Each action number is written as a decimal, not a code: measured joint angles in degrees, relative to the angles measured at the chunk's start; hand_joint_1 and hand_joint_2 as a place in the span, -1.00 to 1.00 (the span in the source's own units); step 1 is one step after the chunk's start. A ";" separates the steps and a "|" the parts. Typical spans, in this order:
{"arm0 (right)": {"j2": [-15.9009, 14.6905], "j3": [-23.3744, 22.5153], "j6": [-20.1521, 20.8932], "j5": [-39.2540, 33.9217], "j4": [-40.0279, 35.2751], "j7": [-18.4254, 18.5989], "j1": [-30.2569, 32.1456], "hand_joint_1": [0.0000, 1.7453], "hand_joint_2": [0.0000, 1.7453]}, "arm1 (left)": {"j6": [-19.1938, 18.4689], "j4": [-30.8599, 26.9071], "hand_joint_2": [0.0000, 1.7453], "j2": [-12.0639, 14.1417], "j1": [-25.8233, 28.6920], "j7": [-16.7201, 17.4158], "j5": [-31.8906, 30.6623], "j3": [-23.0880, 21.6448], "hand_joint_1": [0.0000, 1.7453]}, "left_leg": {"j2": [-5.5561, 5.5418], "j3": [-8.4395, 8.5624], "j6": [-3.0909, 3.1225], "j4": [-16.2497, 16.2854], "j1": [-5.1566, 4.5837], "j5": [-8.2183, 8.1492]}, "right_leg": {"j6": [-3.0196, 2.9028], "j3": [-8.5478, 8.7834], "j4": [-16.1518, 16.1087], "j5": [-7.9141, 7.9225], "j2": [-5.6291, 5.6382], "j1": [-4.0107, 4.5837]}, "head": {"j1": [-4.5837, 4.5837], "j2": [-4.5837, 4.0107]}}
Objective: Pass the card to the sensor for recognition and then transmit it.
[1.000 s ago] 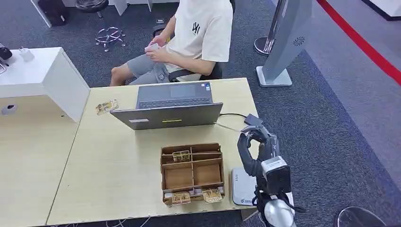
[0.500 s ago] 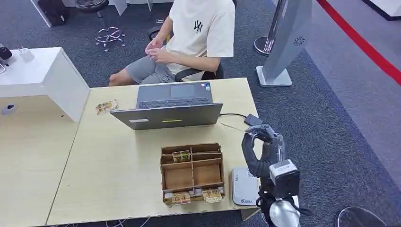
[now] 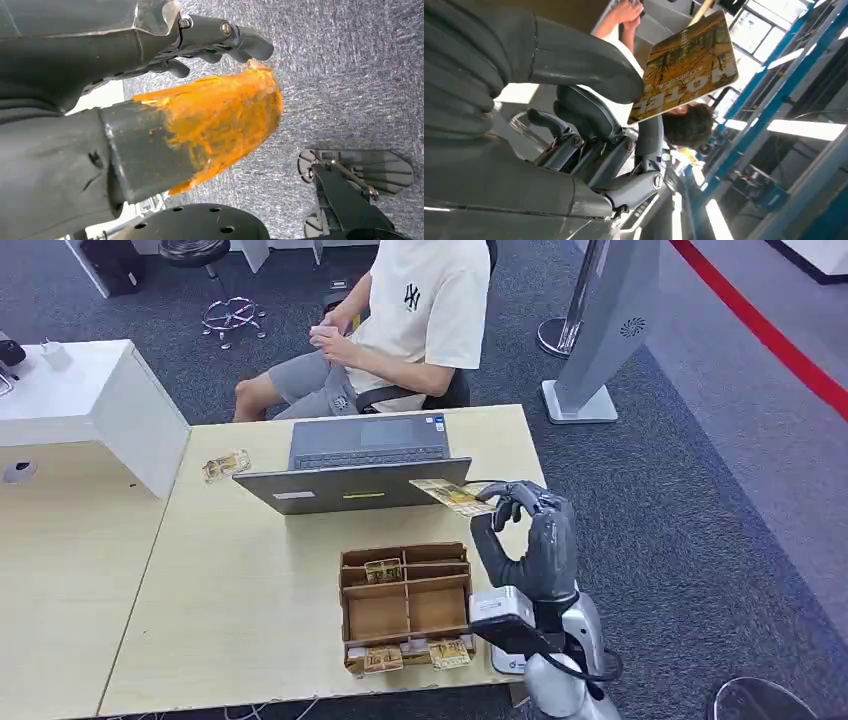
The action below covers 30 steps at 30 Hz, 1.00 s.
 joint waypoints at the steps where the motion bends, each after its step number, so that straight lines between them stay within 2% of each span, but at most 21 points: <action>1: 0.00 0.79 -0.49 1.20 0.30 0.46 -0.71 1.00 1.00 | -0.15 0.00 -1.00 0.00 -0.04 0.11 -0.30 0.00 -1.00 | 0.00 0.00 0.00 0.00 0.00 0.00 | 0.00 0.00 0.00 0.00 0.00 0.00 | 0.00 0.00; 6: 0.00 4.59 -3.54 9.46 2.90 4.64 -5.17 1.00 1.00 | -0.41 0.00 -1.00 -0.09 -0.57 1.18 -1.64 0.00 -1.00 | 0.00 -0.01 0.00 0.00 0.00 0.00 | 0.00 0.01 0.00 0.01 0.00 0.00 | 0.00 0.00; 12: 0.61 5.78 -4.00 24.80 7.92 8.27 -10.41 1.00 1.00 | -1.07 0.00 -1.00 -0.48 -1.06 1.88 -2.97 -0.04 -1.00 | 0.00 0.00 0.00 0.00 0.00 0.02 | -0.02 0.01 0.00 0.03 0.00 0.00 | 0.00 0.00; 21: 2.03 5.78 -4.09 33.15 16.35 12.09 -15.34 1.00 1.00 | -1.77 0.00 -1.00 -1.14 -1.66 2.34 -4.53 -0.09 -1.00 | -0.02 0.00 0.00 0.00 0.00 0.02 | -0.02 0.01 0.00 0.03 -0.01 0.00 | 0.02 0.00; 30: 2.19 4.47 -4.09 34.89 24.33 14.04 -19.90 1.00 1.00 | -2.32 0.00 -1.00 -1.66 -1.84 2.84 -5.29 -0.09 -1.00 | -0.02 0.00 0.01 0.02 -0.01 0.02 | -0.02 0.01 0.00 0.05 -0.01 0.00 | 0.00 0.00</action>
